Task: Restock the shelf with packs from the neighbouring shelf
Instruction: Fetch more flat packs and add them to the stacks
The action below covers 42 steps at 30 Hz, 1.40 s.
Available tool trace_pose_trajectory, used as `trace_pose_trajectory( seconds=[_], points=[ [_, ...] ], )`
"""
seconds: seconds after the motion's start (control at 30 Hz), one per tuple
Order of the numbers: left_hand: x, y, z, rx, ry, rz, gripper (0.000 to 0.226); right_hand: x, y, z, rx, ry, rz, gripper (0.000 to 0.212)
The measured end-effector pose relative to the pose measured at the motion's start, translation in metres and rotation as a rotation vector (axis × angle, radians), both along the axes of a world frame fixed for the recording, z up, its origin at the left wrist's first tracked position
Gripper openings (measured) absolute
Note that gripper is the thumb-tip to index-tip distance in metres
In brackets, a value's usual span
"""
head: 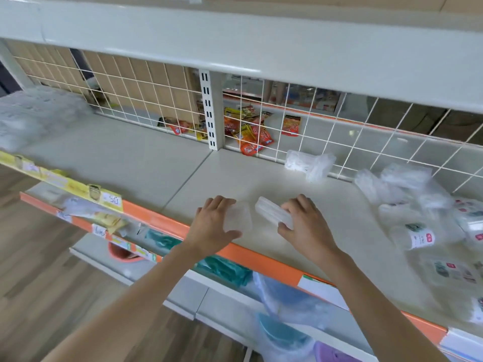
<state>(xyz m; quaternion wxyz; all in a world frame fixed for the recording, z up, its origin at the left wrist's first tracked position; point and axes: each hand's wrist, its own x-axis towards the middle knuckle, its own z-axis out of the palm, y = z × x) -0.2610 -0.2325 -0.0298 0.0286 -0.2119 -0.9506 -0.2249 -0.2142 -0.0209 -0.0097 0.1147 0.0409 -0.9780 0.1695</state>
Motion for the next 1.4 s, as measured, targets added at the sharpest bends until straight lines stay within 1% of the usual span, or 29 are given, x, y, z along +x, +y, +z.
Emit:
trace_pose_trajectory(
  seconds=[0.13,0.27,0.5,0.67,0.87,1.0,1.17,1.23,1.3,1.4],
  points=[
    [-0.003,-0.075,0.004,0.1,0.013,0.105,0.068,-0.008,-0.066,0.002,-0.04,0.061,0.105,0.025],
    [-0.003,-0.163,0.01,0.156,-0.032,0.184,0.064,-0.021,-0.148,0.003,-0.04,0.092,0.184,0.027],
    [-0.004,-0.312,0.011,0.149,-0.01,0.288,0.063,-0.047,-0.298,-0.005,-0.076,0.113,0.289,0.027],
    [0.003,-0.389,0.014,0.167,-0.013,0.366,0.064,-0.062,-0.378,-0.012,-0.128,0.132,0.376,0.028],
    [-0.013,-0.444,0.006,0.196,-0.004,0.435,0.067,-0.099,-0.439,-0.014,-0.154,0.094,0.446,0.028],
    [-0.038,-0.468,-0.004,0.205,-0.009,0.43,0.067,-0.135,-0.468,-0.022,-0.177,0.118,0.457,0.027],
    [-0.102,-0.501,-0.003,0.162,-0.016,0.438,0.068,-0.21,-0.504,-0.032,-0.266,0.186,0.477,0.034],
    [-0.133,-0.515,0.005,0.173,-0.031,0.434,0.068,-0.242,-0.517,-0.029,-0.307,0.205,0.435,0.029],
    [-0.165,-0.527,0.014,0.148,-0.011,0.43,0.069,-0.27,-0.527,-0.027,-0.328,0.209,0.388,0.019],
    [-0.204,-0.537,0.021,0.089,0.03,0.426,0.066,-0.306,-0.535,-0.03,-0.297,0.228,0.361,0.028]
  ],
)
